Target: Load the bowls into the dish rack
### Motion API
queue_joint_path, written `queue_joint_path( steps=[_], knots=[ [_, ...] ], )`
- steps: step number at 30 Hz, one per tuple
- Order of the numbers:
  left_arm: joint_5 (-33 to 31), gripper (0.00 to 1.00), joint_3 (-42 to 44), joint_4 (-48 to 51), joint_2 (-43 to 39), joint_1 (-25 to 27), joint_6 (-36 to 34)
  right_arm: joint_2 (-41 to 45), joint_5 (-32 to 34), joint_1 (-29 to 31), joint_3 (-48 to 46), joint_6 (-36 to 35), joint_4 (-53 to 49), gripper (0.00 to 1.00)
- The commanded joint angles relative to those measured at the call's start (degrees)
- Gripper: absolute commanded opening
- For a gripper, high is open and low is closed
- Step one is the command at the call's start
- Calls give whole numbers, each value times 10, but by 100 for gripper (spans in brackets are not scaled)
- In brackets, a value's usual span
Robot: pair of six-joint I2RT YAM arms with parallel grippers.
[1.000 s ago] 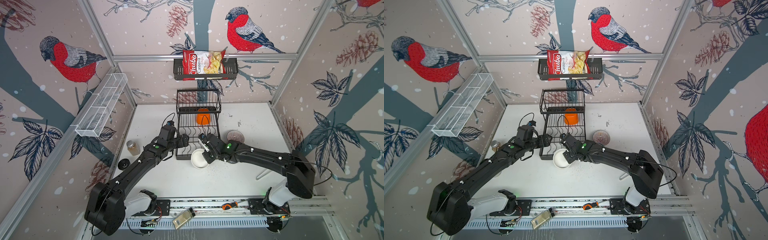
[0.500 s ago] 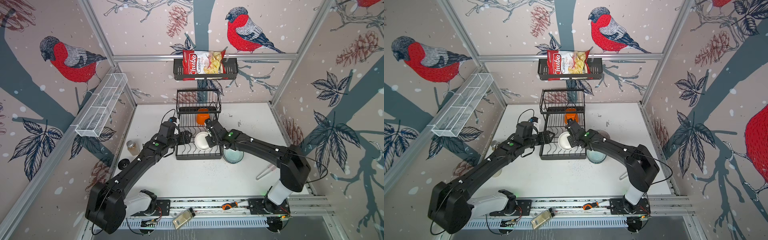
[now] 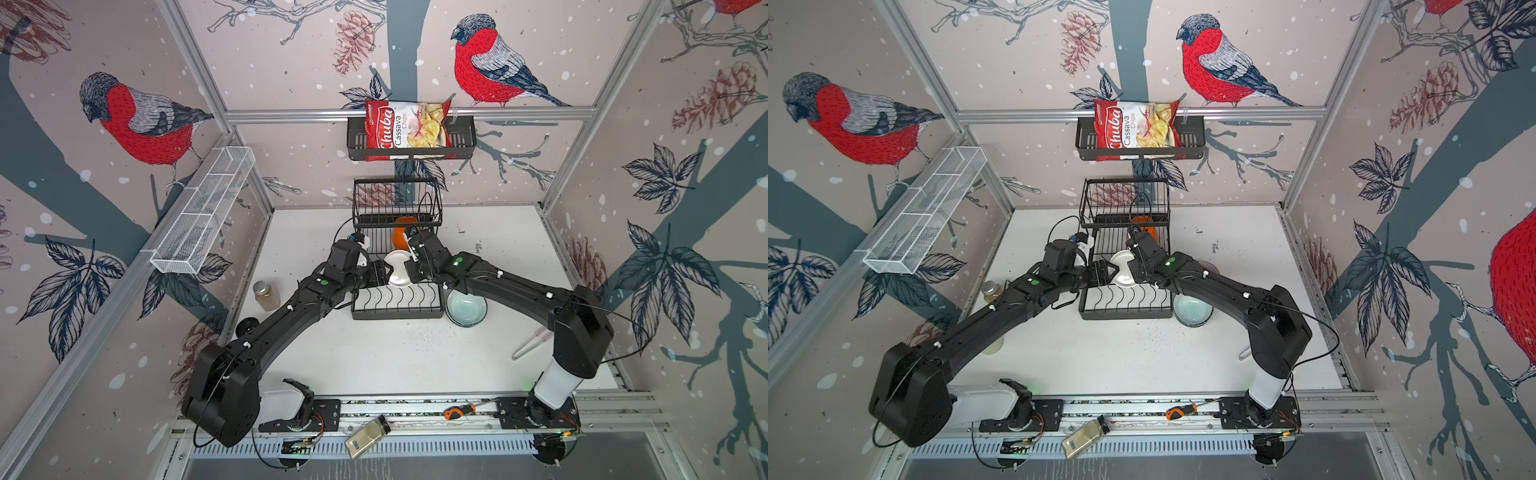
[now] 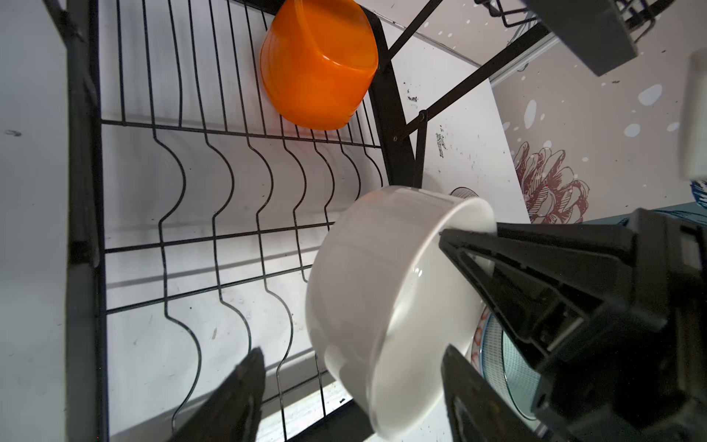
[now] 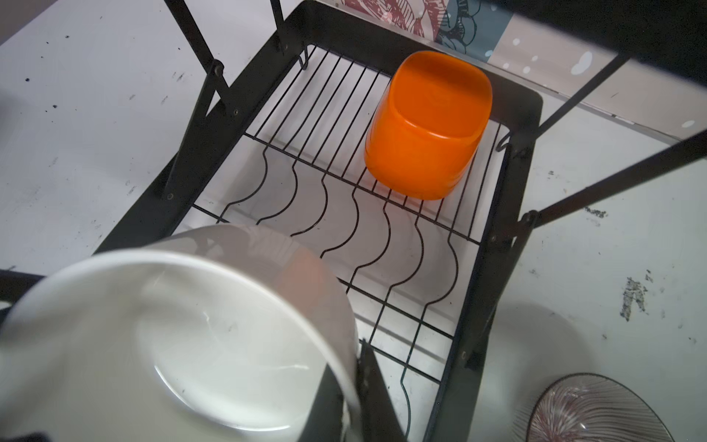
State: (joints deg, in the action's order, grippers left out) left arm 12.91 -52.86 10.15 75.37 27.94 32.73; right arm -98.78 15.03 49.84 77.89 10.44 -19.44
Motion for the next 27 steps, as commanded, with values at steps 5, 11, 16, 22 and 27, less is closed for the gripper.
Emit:
queue_joint_path(
  steps=[5, 11, 16, 22, 27],
  knots=[
    [-80, 63, -40, 40, 41, 30, -12, -15, 41, 13, 19, -2, 28, 1],
    [-132, 51, -69, 68, 60, 37, -6, -24, 82, 28, 26, 1, 28, 1],
    [-157, 41, -70, 79, 70, 37, -1, -33, 106, 36, 33, 3, 30, 1],
    [-172, 23, -76, 88, 86, 38, 1, -43, 136, 51, 45, 14, 31, 1],
    [-179, 8, -84, 95, 102, 39, -2, -53, 165, 68, 55, 25, 32, 1]
  ],
)
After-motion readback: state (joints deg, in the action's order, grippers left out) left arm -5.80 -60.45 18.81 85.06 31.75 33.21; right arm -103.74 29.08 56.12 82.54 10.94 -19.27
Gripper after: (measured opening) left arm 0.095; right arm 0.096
